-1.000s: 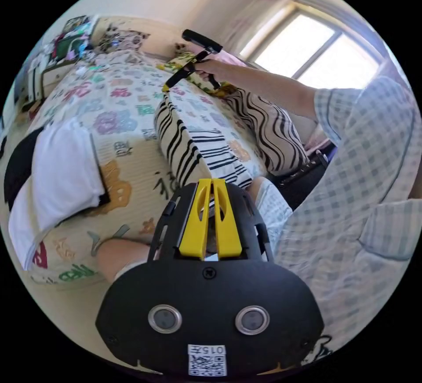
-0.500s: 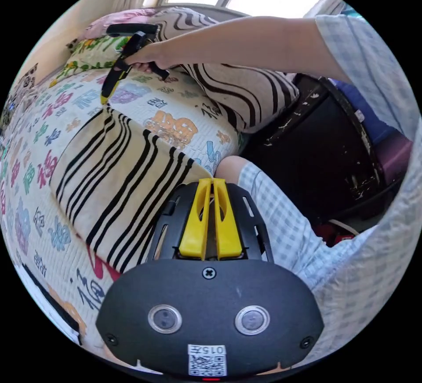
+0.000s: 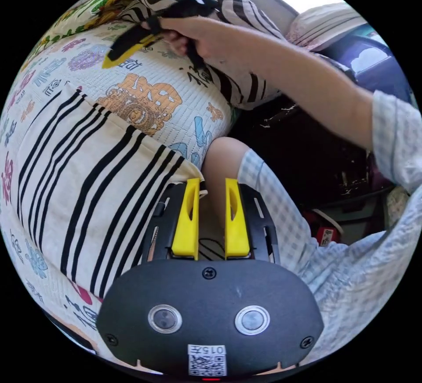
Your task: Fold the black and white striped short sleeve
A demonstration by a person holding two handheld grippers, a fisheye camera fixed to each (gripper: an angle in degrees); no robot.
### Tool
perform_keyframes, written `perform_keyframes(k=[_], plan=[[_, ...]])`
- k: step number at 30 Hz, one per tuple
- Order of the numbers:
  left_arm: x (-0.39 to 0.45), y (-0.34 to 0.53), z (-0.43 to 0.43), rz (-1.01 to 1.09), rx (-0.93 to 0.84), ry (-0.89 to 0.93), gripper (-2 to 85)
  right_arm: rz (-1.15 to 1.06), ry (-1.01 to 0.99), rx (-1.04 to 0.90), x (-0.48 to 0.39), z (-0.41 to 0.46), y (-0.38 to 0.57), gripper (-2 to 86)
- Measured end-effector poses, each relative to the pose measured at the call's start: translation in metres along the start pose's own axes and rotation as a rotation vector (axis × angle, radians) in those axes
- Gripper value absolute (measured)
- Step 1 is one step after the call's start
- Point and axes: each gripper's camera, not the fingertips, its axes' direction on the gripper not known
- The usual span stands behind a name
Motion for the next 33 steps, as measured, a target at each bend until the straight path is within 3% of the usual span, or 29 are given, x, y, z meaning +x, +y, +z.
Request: perform_keyframes(k=[5,9,12,15,20,24,29,33], plan=[[-0.022,0.002,-0.039,-0.010,0.114,-0.047,9.0,0.054,-0.057,0.038,-0.028,0.032,0.097,6.9],[-0.054,-0.014,-0.054,0.019,0.139,0.093,8.5,0.140,-0.099,0.058,-0.032,0.070,0.148,8.0],[-0.072,-0.031,-0.056,-0.034,0.175,-0.025,8.3,0.194,-0.131,0.053,-0.026,0.097,0.167,8.5],[-0.108,-0.060,-0.046,-0.179,0.161,-0.198,8.3,0.194,-0.151,0.029,-0.029,0.119,0.174,9.1],[-0.158,-0.116,-0.001,-0.294,0.056,-0.220,8.8,0.185,-0.063,-0.102,-0.034,0.163,0.176,9.1],[-0.182,-0.155,0.035,-0.341,-0.018,-0.335,7.9,0.145,-0.007,-0.184,-0.040,0.192,0.176,3.8],[-0.199,-0.165,0.043,-0.359,-0.006,-0.364,7.3,0.145,0.011,-0.170,-0.040,0.208,0.179,0.8],[-0.171,-0.137,0.020,-0.210,0.033,-0.337,7.6,0.144,-0.049,-0.102,-0.037,0.214,0.186,0.4]])
